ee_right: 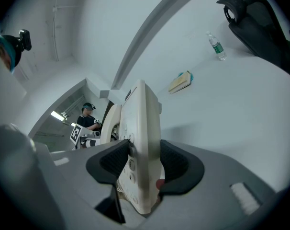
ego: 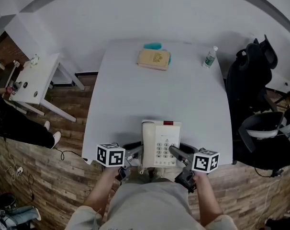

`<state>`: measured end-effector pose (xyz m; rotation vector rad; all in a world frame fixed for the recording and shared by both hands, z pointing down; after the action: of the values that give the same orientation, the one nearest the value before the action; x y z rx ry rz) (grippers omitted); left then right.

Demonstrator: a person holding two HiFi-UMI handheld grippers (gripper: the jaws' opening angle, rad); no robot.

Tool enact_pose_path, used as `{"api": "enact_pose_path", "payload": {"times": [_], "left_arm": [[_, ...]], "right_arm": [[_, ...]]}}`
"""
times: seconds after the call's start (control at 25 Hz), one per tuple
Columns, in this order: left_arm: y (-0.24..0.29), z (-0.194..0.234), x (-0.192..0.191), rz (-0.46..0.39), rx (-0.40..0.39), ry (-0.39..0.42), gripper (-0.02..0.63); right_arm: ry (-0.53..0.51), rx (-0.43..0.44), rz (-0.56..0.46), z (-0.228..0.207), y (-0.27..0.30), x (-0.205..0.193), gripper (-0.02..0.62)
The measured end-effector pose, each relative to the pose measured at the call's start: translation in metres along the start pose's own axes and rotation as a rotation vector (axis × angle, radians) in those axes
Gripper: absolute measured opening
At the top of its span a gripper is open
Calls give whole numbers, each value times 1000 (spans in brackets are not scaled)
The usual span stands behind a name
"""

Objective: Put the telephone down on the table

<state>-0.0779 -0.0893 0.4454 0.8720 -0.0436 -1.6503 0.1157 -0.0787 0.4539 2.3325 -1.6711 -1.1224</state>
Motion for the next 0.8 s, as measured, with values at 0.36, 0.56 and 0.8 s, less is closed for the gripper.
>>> {"api": "enact_pose_path", "payload": {"times": [0.36,0.56,0.8], "left_arm": [[3,19,12,-6,-11,-23,133],[5,31,20,-2,-17,-27,133],[6,45,22,6,-13,-49,133]], "right_arm": [[-9,-14,3,-7,17,15,218],[-2,-24,8,-11,28,21,218],[9,-25,21,-16,41,24,218]]}}
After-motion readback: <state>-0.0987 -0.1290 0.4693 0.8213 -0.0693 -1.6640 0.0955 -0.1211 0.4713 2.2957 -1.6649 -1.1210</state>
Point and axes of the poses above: the fingertips, and each gripper's own axes: y forward along the fingers, z to its left, x out of its top, the point moved 4 cm from there along -y, backward along the fingers, and after that the axes turned 5 degrees about z, right-handed, at the moved point
